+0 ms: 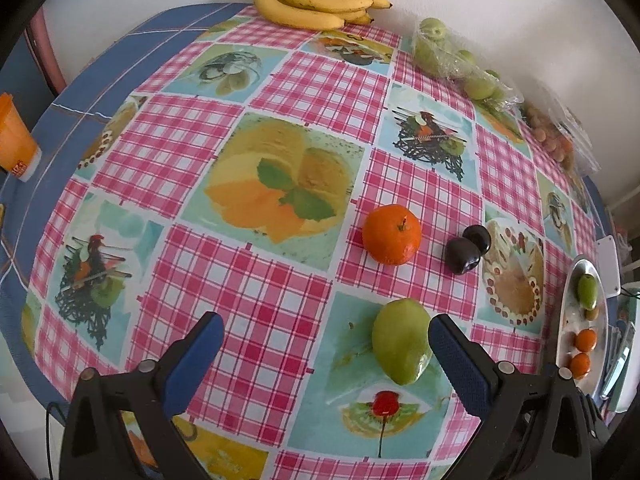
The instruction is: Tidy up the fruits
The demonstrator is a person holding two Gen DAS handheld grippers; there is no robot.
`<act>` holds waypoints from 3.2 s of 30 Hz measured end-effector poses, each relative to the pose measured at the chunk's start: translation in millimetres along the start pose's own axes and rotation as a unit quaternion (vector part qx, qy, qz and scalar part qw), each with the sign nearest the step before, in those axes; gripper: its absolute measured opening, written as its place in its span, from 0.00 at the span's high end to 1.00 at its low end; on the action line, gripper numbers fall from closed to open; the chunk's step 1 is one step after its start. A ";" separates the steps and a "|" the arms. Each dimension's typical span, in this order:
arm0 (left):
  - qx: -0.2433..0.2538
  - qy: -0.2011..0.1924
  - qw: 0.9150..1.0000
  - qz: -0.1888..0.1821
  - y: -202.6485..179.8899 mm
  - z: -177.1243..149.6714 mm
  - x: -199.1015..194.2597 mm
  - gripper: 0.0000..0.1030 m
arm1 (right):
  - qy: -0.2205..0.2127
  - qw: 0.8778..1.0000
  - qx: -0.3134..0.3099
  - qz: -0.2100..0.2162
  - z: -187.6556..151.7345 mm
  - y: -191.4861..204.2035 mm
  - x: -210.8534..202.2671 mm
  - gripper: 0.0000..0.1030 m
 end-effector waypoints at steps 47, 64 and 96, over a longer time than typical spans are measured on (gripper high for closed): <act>0.014 0.074 0.992 -0.098 -38.9 -7.0 31.0 0.59 | 0.017 1.000 0.024 0.010 1.2 -14.8 17.7 0.00; 0.002 0.037 0.994 -0.105 -33.7 5.3 14.7 0.59 | -0.015 1.000 0.022 0.004 13.8 -11.4 5.7 0.00; -0.045 -0.001 0.991 -0.123 -7.3 63.2 -1.2 0.59 | -0.022 0.997 0.065 0.032 69.1 11.7 -2.9 0.03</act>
Point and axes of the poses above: each gripper's, at about its wrist camera, not at the fingertips, and x roughly the way its jaws point, y to its left, z to its top, the point moved 8 cm from there along x, roughly the way its jaws point, and after that the axes turned 10 degrees about y, right-handed, at the moved point
